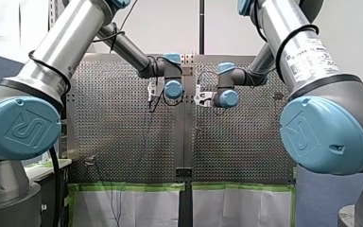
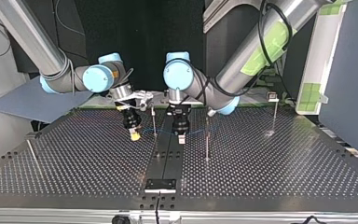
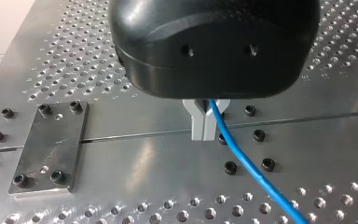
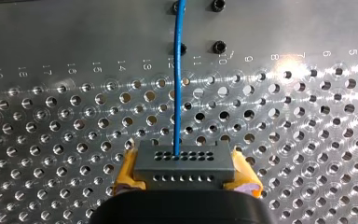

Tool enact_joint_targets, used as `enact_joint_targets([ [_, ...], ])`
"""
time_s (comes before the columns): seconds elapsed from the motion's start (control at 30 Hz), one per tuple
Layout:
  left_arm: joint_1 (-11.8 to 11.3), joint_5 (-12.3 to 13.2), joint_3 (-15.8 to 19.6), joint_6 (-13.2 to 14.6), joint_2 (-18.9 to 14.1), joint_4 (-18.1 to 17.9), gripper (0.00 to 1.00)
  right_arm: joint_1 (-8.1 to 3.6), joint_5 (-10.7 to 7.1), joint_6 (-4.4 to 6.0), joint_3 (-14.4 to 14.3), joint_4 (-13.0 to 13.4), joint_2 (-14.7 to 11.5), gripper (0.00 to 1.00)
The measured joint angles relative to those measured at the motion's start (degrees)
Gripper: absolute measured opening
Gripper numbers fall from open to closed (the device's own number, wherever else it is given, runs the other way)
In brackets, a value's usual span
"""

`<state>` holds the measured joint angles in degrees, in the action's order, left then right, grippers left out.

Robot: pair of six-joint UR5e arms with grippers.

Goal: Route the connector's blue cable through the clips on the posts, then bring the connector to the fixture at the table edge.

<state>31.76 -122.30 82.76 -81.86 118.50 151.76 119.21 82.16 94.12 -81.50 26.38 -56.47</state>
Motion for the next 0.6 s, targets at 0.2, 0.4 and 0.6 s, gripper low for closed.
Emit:
enact_joint_targets([
  [0.2,0.1,-0.3,0.1,-0.9,0.0,0.7,0.00,-0.20,-0.04,-0.04,0.0,-0.2,0.0,0.00],
  [0.4,-0.1,-1.0,1.5,-1.0,0.0,0.4,0.00,-0.62,1.06,-1.03,-0.1,-1.9,0.0,0.00],
  [0.6,-0.3,-0.9,3.3,-1.1,0.0,-0.4,0.00,-0.72,3.20,-2.30,-1.2,-4.7,0.0,0.00],
])
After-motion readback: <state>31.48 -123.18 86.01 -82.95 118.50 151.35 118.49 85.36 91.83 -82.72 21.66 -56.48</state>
